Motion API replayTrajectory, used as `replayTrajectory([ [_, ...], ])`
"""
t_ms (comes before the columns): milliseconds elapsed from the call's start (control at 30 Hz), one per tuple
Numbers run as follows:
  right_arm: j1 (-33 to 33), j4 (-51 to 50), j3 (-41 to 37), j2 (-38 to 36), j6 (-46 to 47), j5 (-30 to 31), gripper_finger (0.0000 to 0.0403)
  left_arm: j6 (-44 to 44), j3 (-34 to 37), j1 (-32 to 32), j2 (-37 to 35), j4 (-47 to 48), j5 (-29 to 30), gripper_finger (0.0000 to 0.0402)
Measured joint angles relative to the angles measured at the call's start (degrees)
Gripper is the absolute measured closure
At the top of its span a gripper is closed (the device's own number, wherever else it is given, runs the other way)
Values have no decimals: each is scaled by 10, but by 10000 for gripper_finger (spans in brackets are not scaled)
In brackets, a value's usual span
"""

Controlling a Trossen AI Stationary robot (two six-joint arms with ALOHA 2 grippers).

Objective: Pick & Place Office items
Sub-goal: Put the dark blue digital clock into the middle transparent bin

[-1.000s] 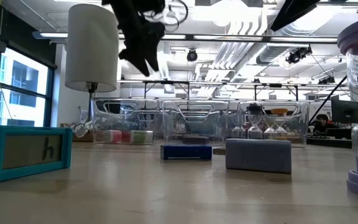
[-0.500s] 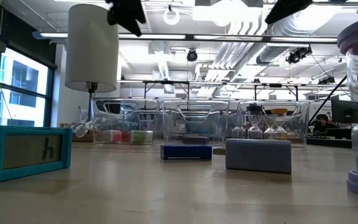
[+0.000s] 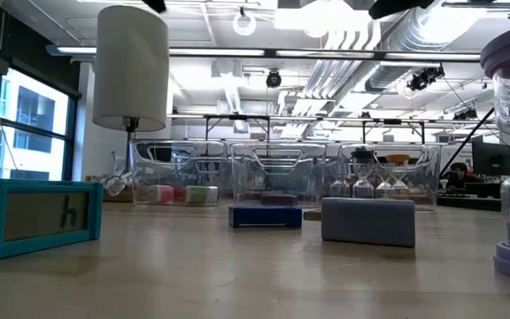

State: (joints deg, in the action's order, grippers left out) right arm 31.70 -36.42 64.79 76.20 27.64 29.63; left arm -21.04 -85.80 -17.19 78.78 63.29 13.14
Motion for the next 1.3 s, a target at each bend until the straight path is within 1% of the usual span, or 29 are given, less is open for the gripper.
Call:
replayTrajectory([
  [67,0,3,0,0,-3,1,86,0,0,-24,0,3,1,167],
  [133,-2,18,0,0,-28,3,86,-9,0,-44,0,9,3,167],
  [300,-9,109,0,12,-97,-2,86,-65,2,-87,0,30,27,167],
  [467,-24,220,0,55,-165,-38,86,-78,13,-136,0,29,50,167],
  [633,-46,289,0,115,-204,-66,86,-86,17,-185,0,22,67,167],
  [767,-66,302,0,161,-201,-77,86,-86,17,-220,0,19,89,167],
  [867,-80,302,0,190,-201,-78,86,-88,17,-237,0,16,96,167],
  [933,-89,303,0,206,-200,-90,86,-93,17,-245,0,6,100,167],
  [1033,-98,303,0,224,-200,-94,86,-94,18,-259,0,-10,132,167],
  [1133,-107,304,0,238,-197,-110,86,-94,18,-271,1,-17,157,167],
  [1300,-127,302,0,262,-168,-151,86,-94,18,-283,4,-36,160,167],
])
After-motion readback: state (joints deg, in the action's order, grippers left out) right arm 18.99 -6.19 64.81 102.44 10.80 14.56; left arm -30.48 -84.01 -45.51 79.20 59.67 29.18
